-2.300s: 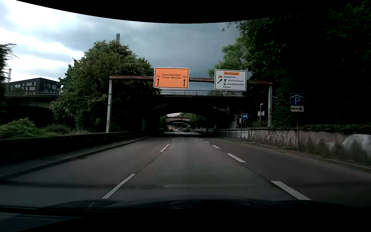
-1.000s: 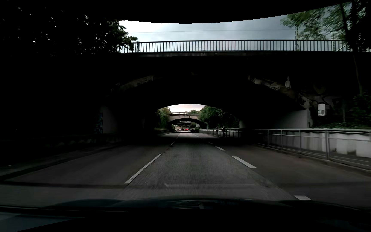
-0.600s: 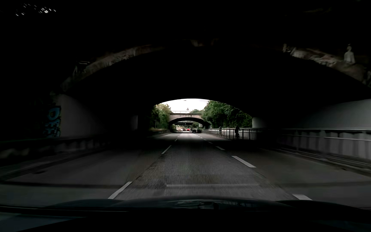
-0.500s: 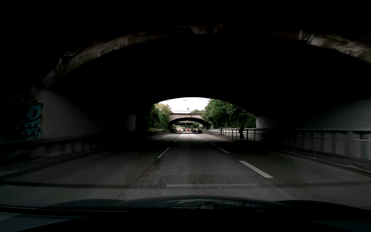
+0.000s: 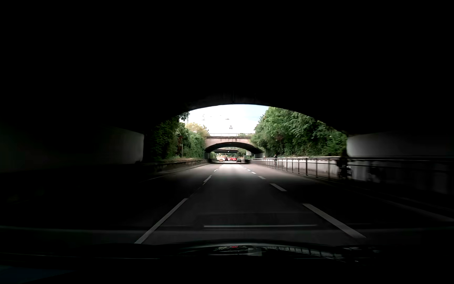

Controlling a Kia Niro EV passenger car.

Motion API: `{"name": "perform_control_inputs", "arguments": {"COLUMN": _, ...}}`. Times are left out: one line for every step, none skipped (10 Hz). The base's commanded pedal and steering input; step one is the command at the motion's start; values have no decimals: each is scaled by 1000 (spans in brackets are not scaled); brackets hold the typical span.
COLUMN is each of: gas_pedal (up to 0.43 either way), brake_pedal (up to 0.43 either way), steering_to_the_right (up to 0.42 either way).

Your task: Follow the waypoints while adhering to traffic rules and regulations

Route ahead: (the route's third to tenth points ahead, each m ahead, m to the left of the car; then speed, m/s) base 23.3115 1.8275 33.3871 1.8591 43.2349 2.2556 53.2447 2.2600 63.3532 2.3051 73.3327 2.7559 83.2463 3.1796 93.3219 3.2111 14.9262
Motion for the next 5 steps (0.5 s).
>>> {"name": "perform_control_inputs", "arguments": {"gas_pedal": 87, "brake_pedal": 0, "steering_to_the_right": -4}}
{"name": "perform_control_inputs", "arguments": {"gas_pedal": 87, "brake_pedal": 0, "steering_to_the_right": -3}}
{"name": "perform_control_inputs", "arguments": {"gas_pedal": 87, "brake_pedal": 0, "steering_to_the_right": -4}}
{"name": "perform_control_inputs", "arguments": {"gas_pedal": 87, "brake_pedal": 0, "steering_to_the_right": -4}}
{"name": "perform_control_inputs", "arguments": {"gas_pedal": 87, "brake_pedal": 0, "steering_to_the_right": -3}}
